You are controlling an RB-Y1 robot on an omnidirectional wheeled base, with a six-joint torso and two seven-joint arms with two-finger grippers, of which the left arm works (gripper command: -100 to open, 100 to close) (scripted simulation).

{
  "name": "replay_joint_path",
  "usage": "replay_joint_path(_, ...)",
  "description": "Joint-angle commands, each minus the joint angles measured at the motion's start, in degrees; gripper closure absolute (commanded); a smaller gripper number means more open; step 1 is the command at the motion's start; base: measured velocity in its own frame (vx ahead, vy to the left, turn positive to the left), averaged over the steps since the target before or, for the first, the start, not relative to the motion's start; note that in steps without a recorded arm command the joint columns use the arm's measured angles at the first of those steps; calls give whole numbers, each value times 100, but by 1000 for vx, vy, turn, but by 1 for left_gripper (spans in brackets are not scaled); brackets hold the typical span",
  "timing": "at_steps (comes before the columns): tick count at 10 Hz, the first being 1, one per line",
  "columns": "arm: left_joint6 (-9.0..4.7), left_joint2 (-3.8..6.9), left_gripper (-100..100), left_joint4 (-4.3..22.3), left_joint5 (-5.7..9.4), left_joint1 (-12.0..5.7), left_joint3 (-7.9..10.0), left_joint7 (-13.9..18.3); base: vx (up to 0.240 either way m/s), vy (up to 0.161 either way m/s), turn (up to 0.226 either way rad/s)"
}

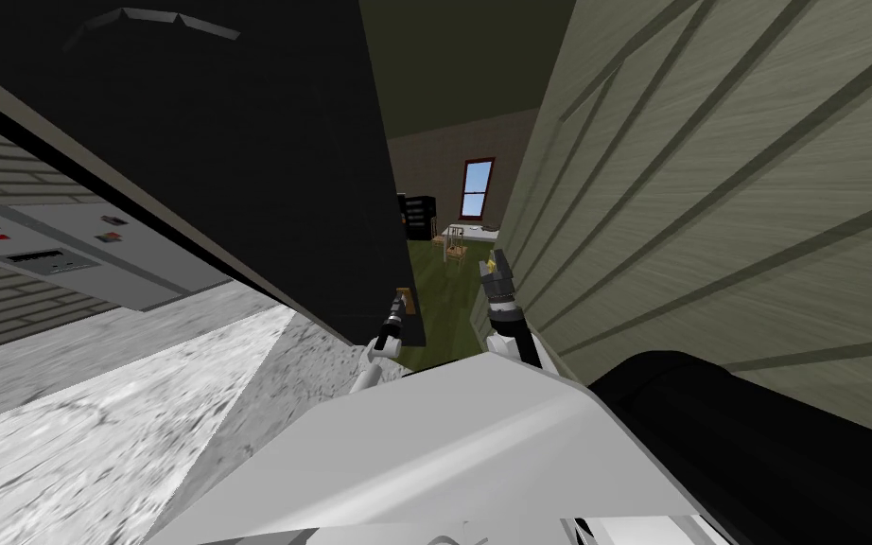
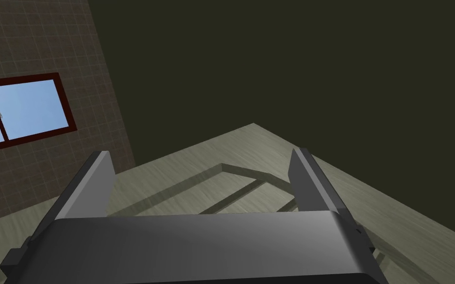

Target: Push the door open

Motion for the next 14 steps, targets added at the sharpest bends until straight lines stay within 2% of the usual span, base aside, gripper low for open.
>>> replay_joint_path(1, 5, 3, 100, -2, 0, 4, -2, 1, -12, 2, 4)
replay_joint_path(6, 5, 3, 100, -2, 0, 4, -2, 1, -18, 6, -1)
replay_joint_path(7, -35, 45, 100, 117, 156, -60, 12, -146, 54, -20, 47)
replay_joint_path(14, -273, 134, 100, 603, 895, -418, 77, -815, 128, -17, 65)
